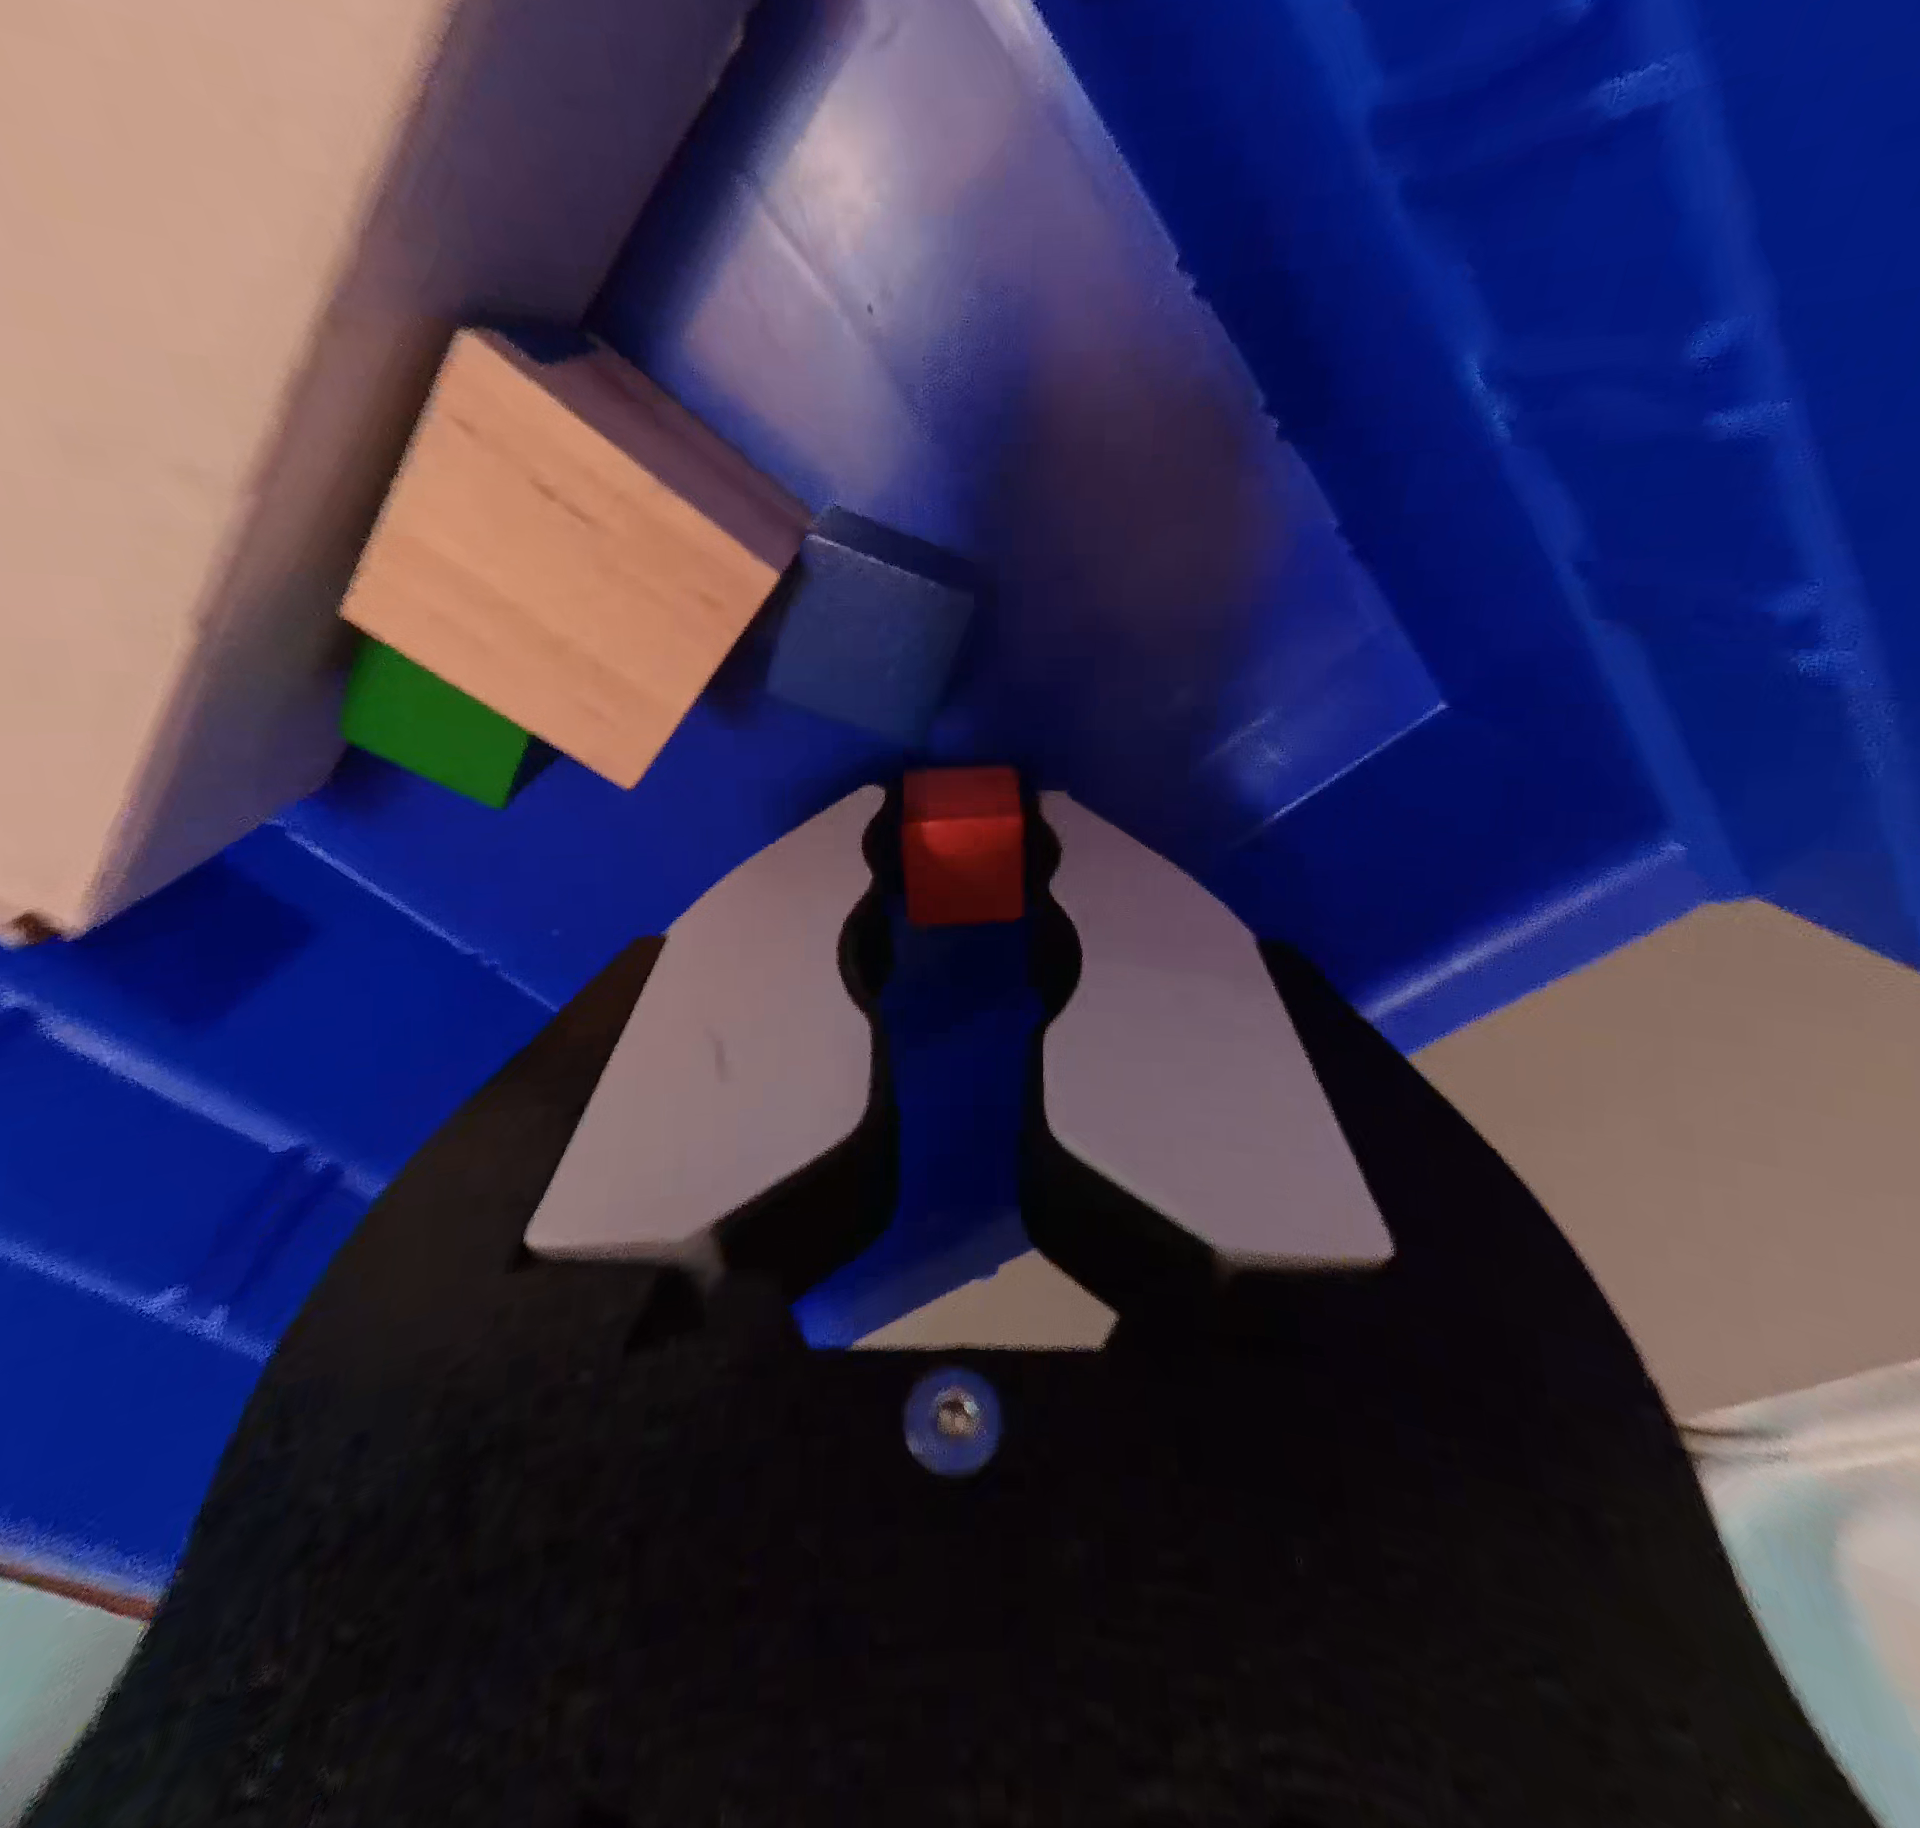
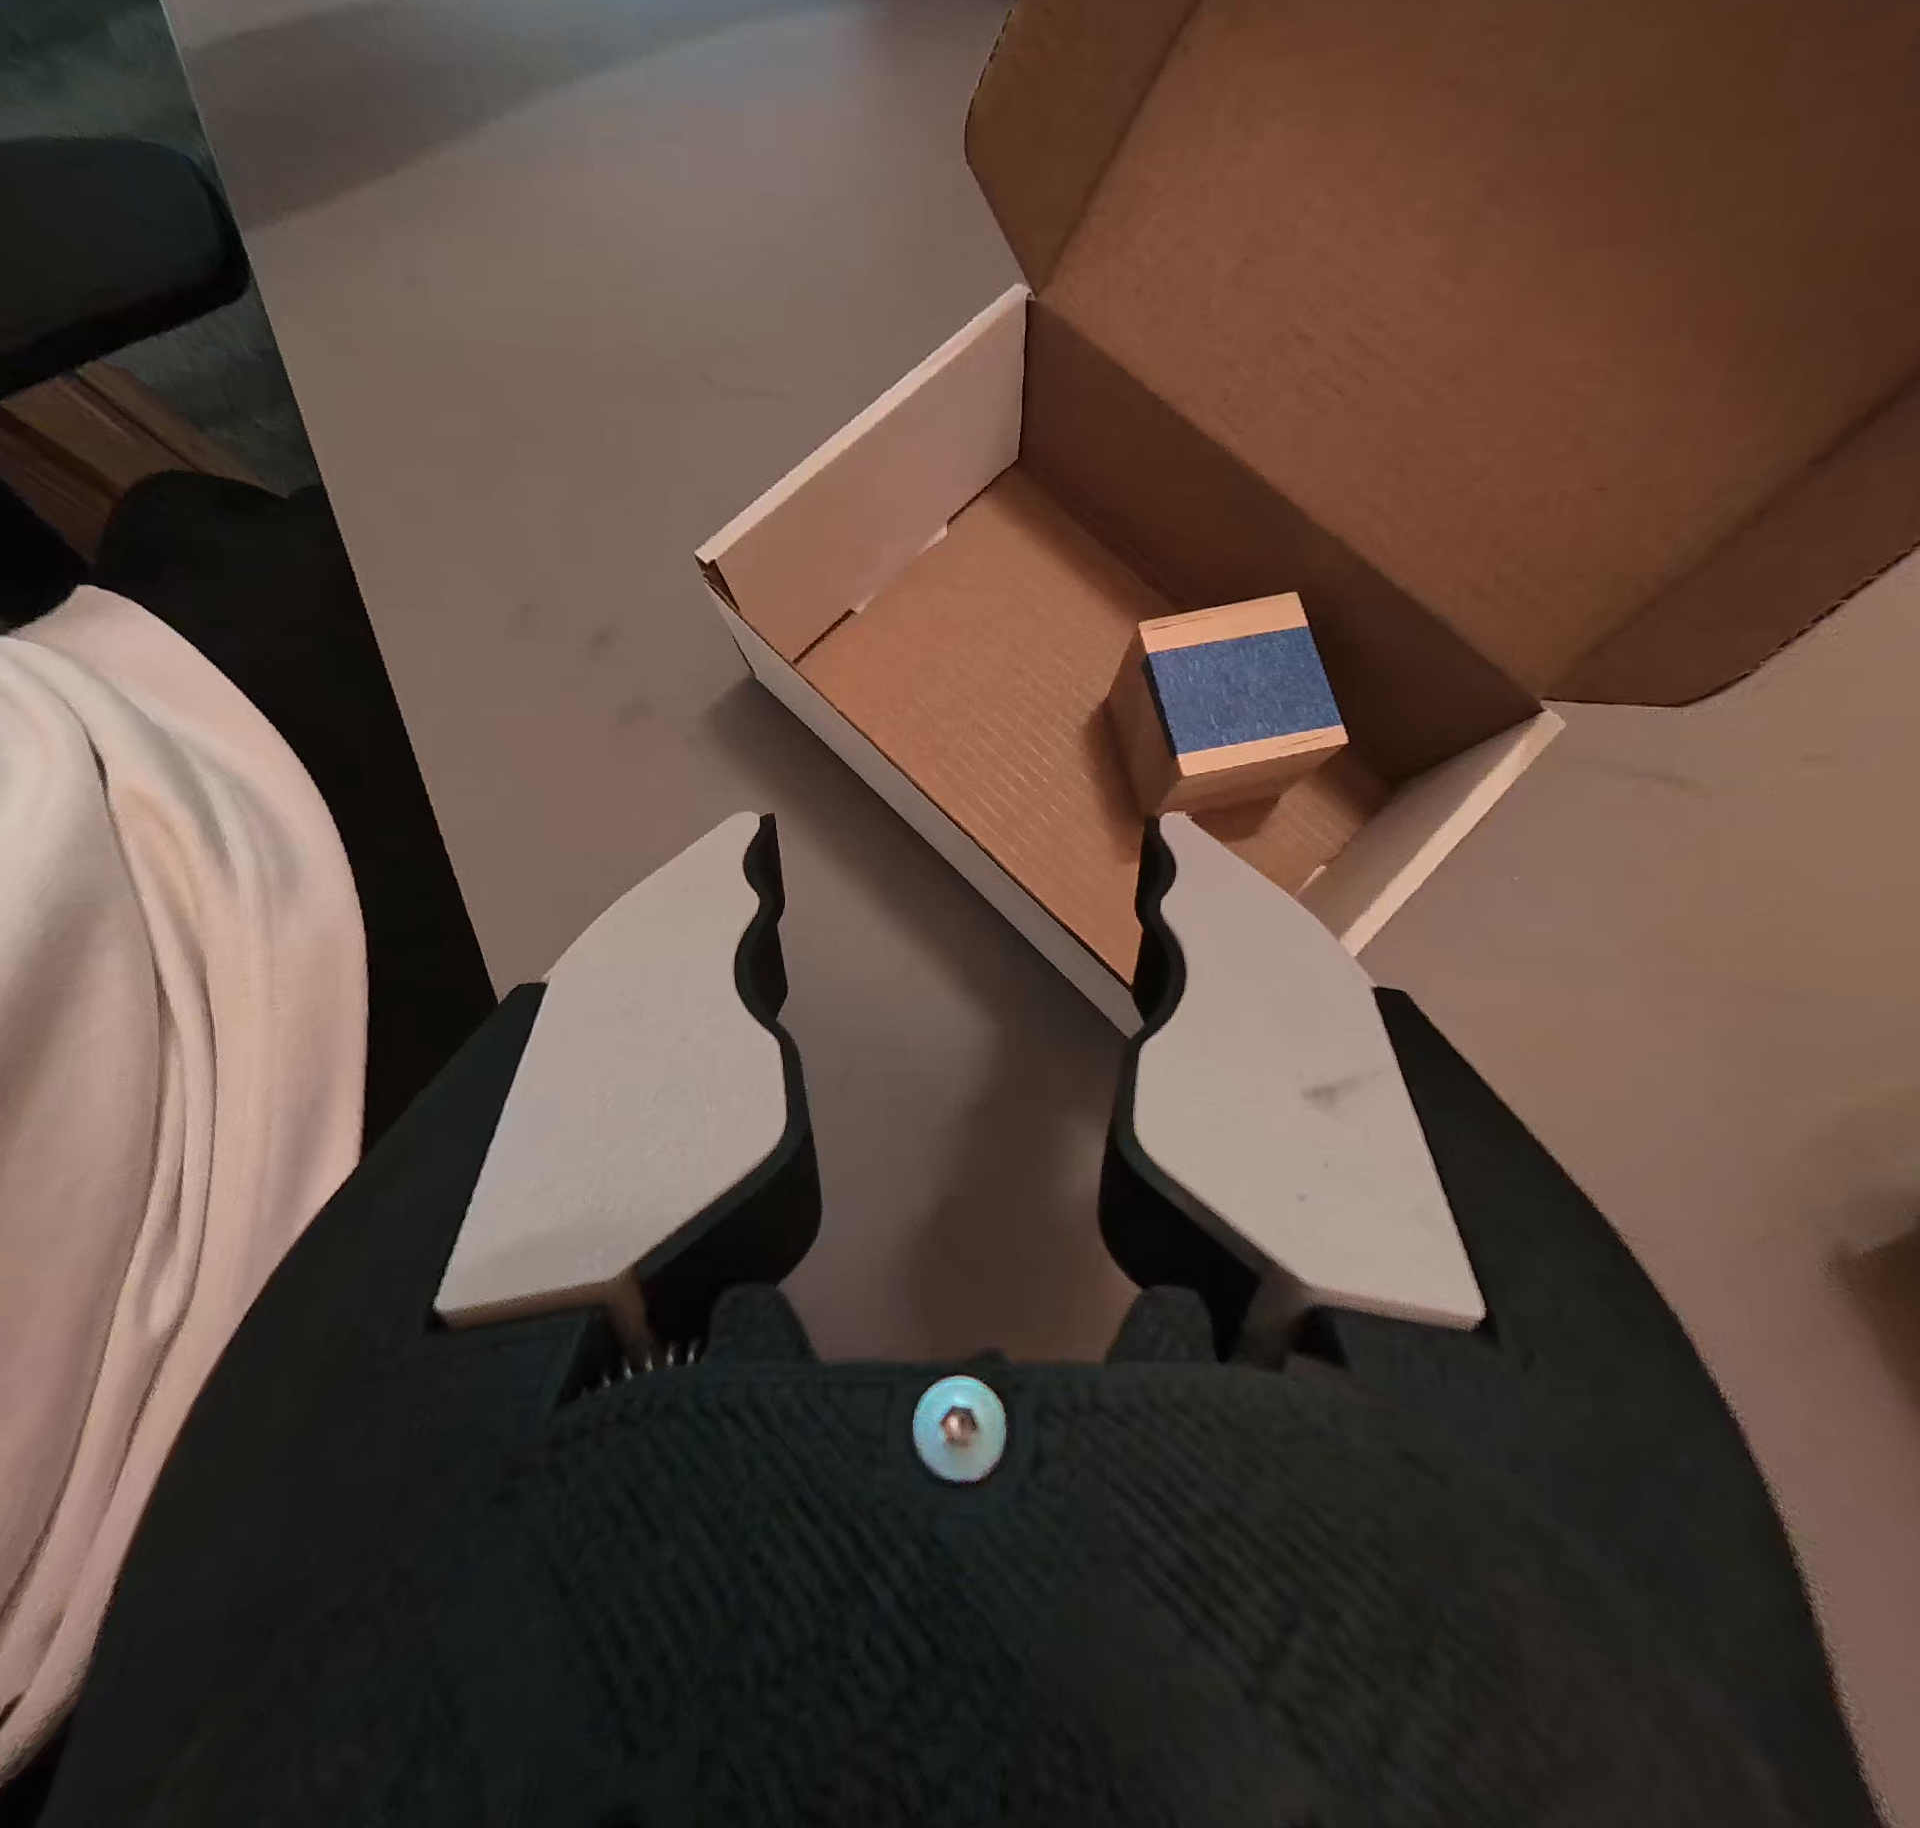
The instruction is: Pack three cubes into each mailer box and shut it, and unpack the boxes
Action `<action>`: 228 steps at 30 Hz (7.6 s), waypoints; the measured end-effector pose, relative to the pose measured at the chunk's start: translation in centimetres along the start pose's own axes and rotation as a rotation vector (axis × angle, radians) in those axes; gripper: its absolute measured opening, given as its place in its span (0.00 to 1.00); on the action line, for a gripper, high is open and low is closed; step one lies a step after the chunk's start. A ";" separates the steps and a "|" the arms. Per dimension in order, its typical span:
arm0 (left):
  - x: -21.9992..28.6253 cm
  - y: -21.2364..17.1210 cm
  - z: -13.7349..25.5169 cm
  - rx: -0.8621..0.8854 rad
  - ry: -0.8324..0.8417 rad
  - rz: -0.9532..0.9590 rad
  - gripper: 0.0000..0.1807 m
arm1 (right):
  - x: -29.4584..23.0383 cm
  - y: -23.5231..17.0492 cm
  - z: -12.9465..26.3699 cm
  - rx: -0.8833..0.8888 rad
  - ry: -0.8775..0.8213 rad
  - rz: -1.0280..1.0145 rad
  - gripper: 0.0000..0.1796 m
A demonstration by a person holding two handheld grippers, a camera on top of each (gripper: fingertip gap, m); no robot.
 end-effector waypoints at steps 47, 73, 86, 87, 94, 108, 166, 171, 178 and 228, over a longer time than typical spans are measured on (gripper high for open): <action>31.1 -10.4 14.6 1.561 -0.105 -1.110 0.12 | -4.9 10.7 0.8 0.590 0.821 -0.525 0.13; 23.8 -9.2 13.4 1.394 0.177 -0.807 0.20 | 4.0 1.0 -3.1 -0.339 -0.077 -0.014 0.13; 14.3 -10.9 15.0 1.398 0.216 -0.267 0.18 | 2.0 2.0 -2.4 -0.134 -0.039 -0.002 0.24; 12.4 -11.2 14.6 1.353 0.236 -0.144 0.19 | 1.8 2.2 -2.3 -0.104 -0.038 0.002 0.26; 6.0 -10.3 11.3 1.037 0.017 0.278 0.29 | 2.2 2.8 -1.3 0.005 -0.100 0.049 0.31; -0.3 0.4 1.8 0.350 -0.241 1.042 0.43 | 3.6 1.6 0.6 0.000 -0.185 0.074 0.32; 25.8 -12.4 15.1 1.695 -0.591 -1.005 0.16 | -6.1 14.2 -2.1 0.708 0.836 -0.718 0.41; 26.9 -11.6 14.5 1.661 -0.572 -1.050 0.16 | -7.4 15.0 -2.4 0.742 0.902 -0.691 0.29; 25.2 -10.3 15.0 1.729 -0.353 -0.819 0.32 | -3.7 13.5 -1.9 0.695 0.604 -0.659 0.16; 20.9 -9.0 10.2 1.268 0.136 -0.713 0.22 | 12.8 7.3 -0.7 0.183 -0.524 -0.295 0.16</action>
Point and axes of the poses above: each gripper's, where its closed fingertips meet, z back along the fingers, y out of its top, x = y × z across the jaws, the point moved 5 cm from there along z, back along the fingers, and after that the axes turned 2 degrees about x, right-handed, at the moved point
